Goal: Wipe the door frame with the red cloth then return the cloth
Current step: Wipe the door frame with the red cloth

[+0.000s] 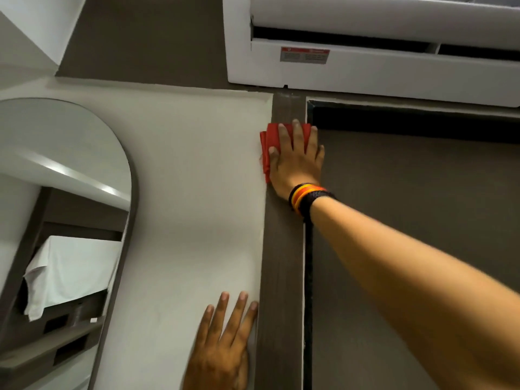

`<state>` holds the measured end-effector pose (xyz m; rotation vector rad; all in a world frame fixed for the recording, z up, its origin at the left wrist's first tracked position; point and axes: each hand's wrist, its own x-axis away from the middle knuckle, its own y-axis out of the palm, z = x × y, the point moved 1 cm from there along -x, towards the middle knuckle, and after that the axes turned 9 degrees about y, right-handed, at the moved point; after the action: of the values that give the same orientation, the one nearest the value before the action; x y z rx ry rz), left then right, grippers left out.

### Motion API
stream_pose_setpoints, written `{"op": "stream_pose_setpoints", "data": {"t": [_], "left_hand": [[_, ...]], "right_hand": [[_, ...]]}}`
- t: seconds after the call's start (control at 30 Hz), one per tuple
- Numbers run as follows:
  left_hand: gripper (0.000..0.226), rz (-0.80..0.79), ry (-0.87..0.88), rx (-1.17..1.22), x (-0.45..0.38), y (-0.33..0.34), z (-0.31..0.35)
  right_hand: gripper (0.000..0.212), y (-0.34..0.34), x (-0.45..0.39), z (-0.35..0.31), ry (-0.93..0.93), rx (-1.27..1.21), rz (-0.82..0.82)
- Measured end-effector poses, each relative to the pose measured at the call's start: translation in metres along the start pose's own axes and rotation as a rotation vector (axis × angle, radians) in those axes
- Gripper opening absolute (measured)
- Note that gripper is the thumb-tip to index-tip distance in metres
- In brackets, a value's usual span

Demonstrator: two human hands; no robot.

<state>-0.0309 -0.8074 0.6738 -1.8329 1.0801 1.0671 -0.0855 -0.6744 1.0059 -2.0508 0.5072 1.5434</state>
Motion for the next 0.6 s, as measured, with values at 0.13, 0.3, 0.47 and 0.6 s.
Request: {"op": "stream_pose_setpoints", "data": {"t": [0.13,0.3,0.47,0.6], "left_hand": [[0.061,0.044,-0.011,0.032,-0.002,0.005,-0.003],[0.064,0.008,-0.083,0.096,0.004,0.004,0.005],[0.06,0.037,-0.198,0.418,0.004,-0.017,0.008],[0.057,0.186,-0.471,0.575,0.014,-0.04,0.018]], "right_hand": [[0.061,-0.015,-0.056,-0.014,0.029,-0.006,-0.062],[0.06,-0.004,-0.012,-0.006,0.023,-0.023,-0.012],[0.06,0.014,0.097,0.017,0.015,0.011,0.022],[0.059,0.026,0.192,0.034,0.051,0.025,-0.006]]}}
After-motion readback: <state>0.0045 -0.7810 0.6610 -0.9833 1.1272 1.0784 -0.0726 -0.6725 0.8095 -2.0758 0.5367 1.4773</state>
